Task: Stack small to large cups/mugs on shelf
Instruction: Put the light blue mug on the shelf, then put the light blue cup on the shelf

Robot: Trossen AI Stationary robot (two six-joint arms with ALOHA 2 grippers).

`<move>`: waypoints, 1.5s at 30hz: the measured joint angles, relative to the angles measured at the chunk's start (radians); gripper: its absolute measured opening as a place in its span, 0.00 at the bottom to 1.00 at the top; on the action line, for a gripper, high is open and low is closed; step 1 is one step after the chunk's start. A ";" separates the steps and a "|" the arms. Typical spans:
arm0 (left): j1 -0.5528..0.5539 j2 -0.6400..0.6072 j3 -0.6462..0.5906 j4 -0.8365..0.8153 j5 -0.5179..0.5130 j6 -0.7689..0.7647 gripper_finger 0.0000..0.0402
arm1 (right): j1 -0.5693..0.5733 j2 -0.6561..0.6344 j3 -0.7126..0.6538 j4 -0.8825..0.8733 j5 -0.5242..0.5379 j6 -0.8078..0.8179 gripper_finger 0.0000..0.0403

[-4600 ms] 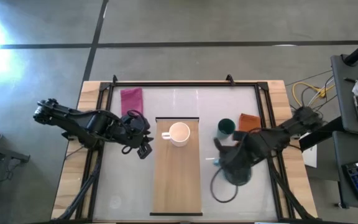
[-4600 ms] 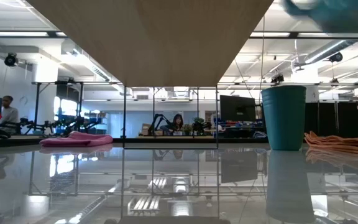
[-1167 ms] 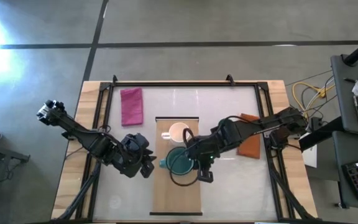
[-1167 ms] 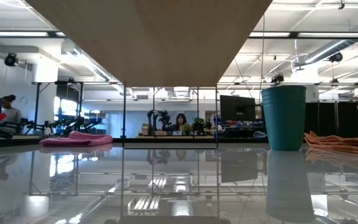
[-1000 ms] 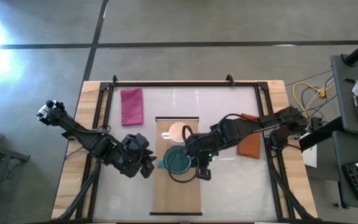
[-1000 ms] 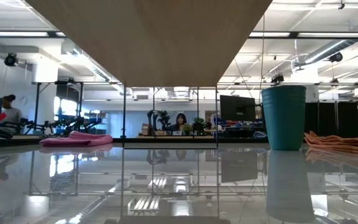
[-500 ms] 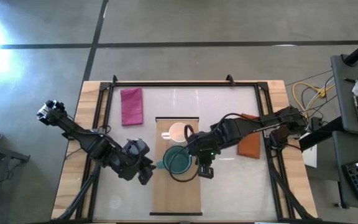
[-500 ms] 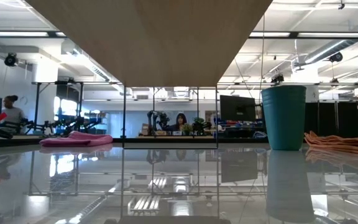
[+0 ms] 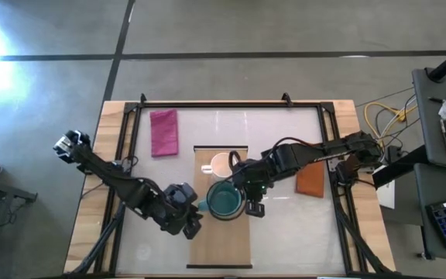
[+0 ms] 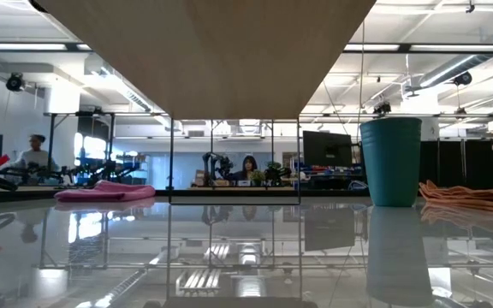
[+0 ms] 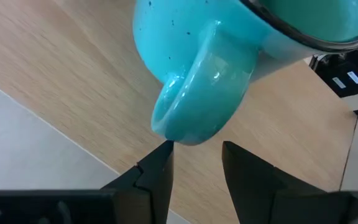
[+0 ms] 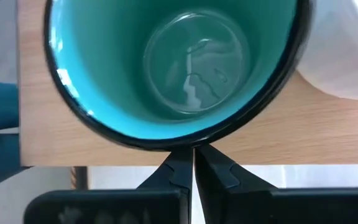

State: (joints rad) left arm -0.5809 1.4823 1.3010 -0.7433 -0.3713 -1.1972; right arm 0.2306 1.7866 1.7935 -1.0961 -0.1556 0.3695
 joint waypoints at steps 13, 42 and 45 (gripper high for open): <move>0.014 -0.026 0.000 -0.067 -0.088 0.000 0.30 | 0.000 0.000 0.000 -0.058 -0.035 -0.007 0.02; 0.018 -0.170 0.002 -0.280 -0.276 0.000 0.39 | -0.518 -0.486 -0.605 -0.168 0.132 -0.035 0.32; 0.024 -0.178 0.001 -0.301 -0.277 -0.002 0.39 | -0.541 -0.487 -0.672 -0.108 0.134 -0.044 0.34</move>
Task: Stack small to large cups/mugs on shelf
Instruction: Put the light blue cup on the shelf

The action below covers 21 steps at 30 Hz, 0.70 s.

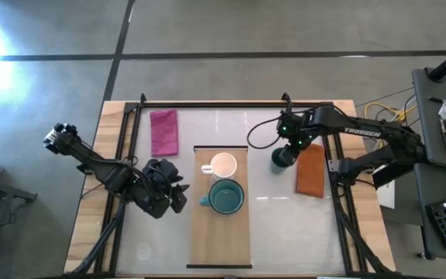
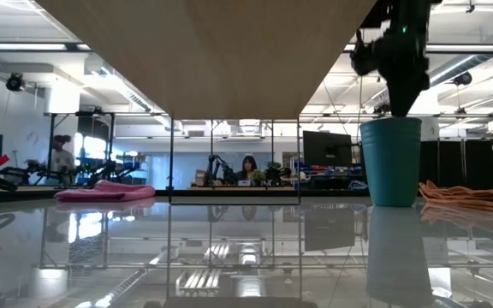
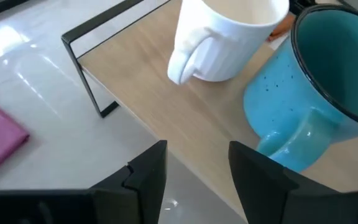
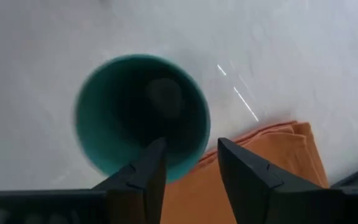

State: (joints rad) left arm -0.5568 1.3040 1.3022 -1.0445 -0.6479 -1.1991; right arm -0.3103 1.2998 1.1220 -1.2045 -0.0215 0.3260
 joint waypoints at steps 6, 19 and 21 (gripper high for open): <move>0.010 -0.030 0.000 -0.004 0.002 0.000 0.39 | -0.013 0.018 -0.099 0.105 0.004 -0.012 0.34; 0.014 -0.037 0.000 -0.100 0.010 0.000 0.39 | 0.038 0.036 -0.049 0.056 -0.002 0.019 0.03; 0.014 -0.037 0.000 -0.100 0.010 0.000 0.39 | 0.079 0.038 0.016 -0.010 0.000 0.041 0.02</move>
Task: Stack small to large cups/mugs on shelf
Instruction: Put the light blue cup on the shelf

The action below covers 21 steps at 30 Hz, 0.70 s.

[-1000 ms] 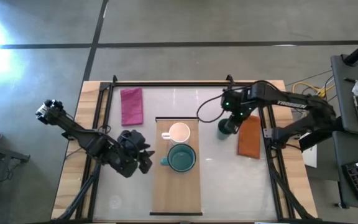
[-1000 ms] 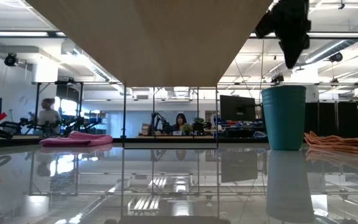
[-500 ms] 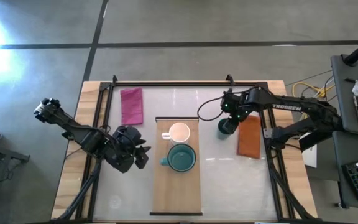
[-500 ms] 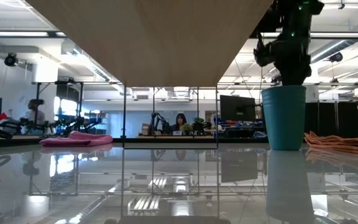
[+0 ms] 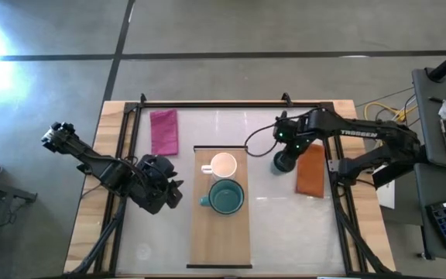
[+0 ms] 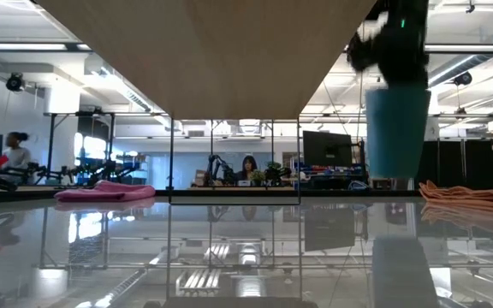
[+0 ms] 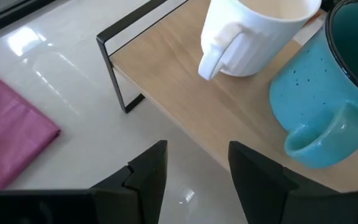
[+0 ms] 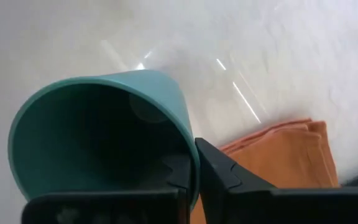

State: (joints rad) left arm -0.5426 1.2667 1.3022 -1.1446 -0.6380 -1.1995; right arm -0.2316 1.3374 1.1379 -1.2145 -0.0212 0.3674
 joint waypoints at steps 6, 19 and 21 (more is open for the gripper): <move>0.000 -0.001 0.000 -0.021 -0.003 0.000 0.39 | 0.220 0.007 0.270 -0.187 -0.008 0.150 0.02; 0.027 -0.002 0.000 -0.034 0.060 0.000 0.39 | 0.637 0.386 0.894 -0.363 0.022 0.340 0.02; 0.019 -0.002 0.000 -0.025 0.083 0.000 0.39 | 0.642 0.458 0.982 -0.351 0.020 0.333 0.02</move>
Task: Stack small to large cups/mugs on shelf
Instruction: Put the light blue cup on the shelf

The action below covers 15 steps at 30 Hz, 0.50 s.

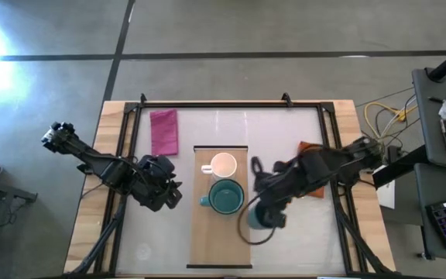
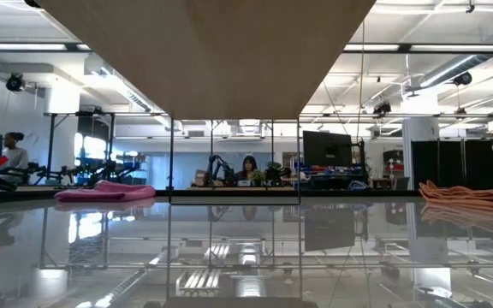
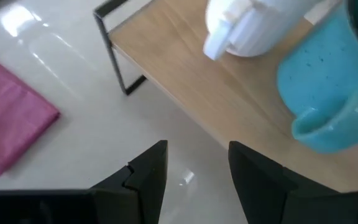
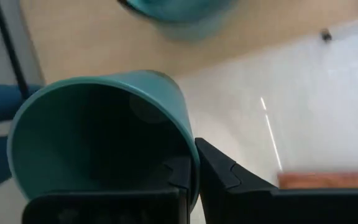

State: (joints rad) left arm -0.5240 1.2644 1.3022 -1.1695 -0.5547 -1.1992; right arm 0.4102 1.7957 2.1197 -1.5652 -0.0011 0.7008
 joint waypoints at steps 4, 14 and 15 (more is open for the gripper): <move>-0.037 -0.003 0.000 0.002 0.014 0.007 0.39 | 0.009 0.144 0.214 -0.003 -0.002 0.001 0.02; -0.139 -0.029 0.000 -0.016 0.027 0.033 0.39 | 0.039 0.223 0.212 0.264 -0.048 0.156 0.02; -0.155 -0.032 -0.001 0.002 0.026 0.032 0.39 | 0.042 0.237 0.221 0.270 -0.042 0.165 0.02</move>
State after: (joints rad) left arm -0.6794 1.2327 1.3014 -1.1679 -0.5285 -1.1672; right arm 0.4526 2.0331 2.3411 -1.2953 -0.0433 0.8658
